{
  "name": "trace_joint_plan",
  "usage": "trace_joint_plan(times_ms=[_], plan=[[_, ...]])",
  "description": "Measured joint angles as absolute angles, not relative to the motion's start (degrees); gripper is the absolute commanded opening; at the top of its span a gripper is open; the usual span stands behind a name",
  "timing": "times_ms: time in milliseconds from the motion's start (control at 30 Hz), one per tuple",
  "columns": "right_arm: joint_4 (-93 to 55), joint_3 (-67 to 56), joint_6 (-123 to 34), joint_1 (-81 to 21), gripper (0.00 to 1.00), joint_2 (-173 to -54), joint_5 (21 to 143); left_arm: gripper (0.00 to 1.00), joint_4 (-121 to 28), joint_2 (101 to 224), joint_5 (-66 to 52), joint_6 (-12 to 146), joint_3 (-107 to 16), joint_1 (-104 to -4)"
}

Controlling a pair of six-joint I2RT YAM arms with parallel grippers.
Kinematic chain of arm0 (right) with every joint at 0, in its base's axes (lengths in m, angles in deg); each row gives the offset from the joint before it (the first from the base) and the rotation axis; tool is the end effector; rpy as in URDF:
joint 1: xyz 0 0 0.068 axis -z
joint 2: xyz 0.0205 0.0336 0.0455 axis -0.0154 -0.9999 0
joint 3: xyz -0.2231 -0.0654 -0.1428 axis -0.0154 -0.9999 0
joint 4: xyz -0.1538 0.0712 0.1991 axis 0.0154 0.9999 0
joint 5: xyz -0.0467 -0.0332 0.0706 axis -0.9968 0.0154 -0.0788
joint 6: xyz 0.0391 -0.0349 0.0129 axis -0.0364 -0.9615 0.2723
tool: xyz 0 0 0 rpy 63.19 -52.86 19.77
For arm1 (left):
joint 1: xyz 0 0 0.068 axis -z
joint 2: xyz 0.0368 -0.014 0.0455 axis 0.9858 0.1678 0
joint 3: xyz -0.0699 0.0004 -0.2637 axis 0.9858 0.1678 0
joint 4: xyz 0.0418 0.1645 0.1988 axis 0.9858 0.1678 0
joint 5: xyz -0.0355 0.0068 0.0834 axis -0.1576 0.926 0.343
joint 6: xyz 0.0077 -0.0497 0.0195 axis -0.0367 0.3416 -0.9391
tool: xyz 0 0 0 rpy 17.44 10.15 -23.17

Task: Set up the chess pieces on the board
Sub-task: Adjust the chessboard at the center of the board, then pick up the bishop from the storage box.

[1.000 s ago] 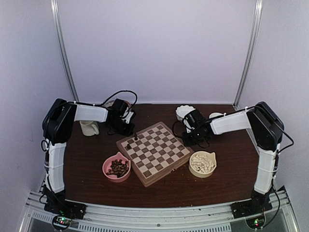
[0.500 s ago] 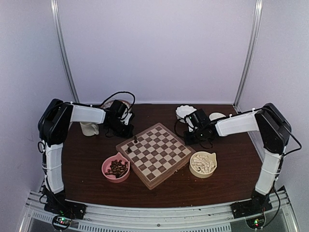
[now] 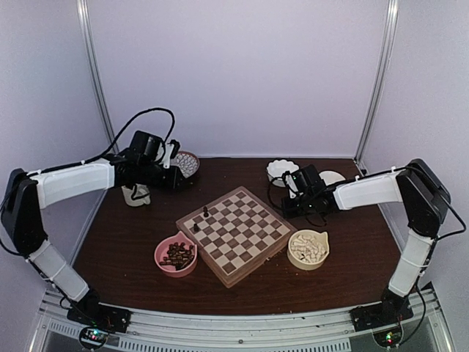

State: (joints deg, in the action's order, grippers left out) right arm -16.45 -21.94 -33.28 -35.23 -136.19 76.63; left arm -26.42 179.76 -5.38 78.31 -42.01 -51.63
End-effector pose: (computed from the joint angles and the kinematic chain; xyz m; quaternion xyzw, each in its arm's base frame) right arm 0.3077 0.2122 0.1628 -0.1405 0.9201 0.1791 0.3189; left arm 0.3151 -0.1772 0.2621 0.0730 0.9072 -0.2248 0.3480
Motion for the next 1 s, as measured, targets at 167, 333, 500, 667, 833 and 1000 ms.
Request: trace_joint_plan(times_ms=[167,333,500,667,833,1000], plan=[[-17.70,-23.06,-33.37,-35.52,0.05,-134.20,76.63,0.35,-26.86,167.89,-1.05,80.10,-30.38,-47.87],[-18.33,-23.06,-33.46,-36.41,0.06,-133.98,76.76,0.41,-27.60,155.58,0.61,80.49,-18.36,-43.15],[-18.62,-23.06,-33.39,-38.45,0.09,-133.98,76.98,0.45,-32.33,145.70,-2.67,79.47,-6.53,-40.55],[-18.62,-23.06,-33.30,-43.04,0.11,-133.83,76.95,0.48,-32.70,141.75,-4.87,76.67,-2.23,-39.39],[-19.25,-23.06,-33.50,-46.99,0.11,-133.41,76.93,0.48,-32.65,141.73,-4.11,73.89,-2.23,-35.02],[-19.80,-23.06,-34.31,-47.41,0.13,-133.00,76.25,0.48,-31.76,142.64,-2.38,72.58,-2.23,-33.40]])
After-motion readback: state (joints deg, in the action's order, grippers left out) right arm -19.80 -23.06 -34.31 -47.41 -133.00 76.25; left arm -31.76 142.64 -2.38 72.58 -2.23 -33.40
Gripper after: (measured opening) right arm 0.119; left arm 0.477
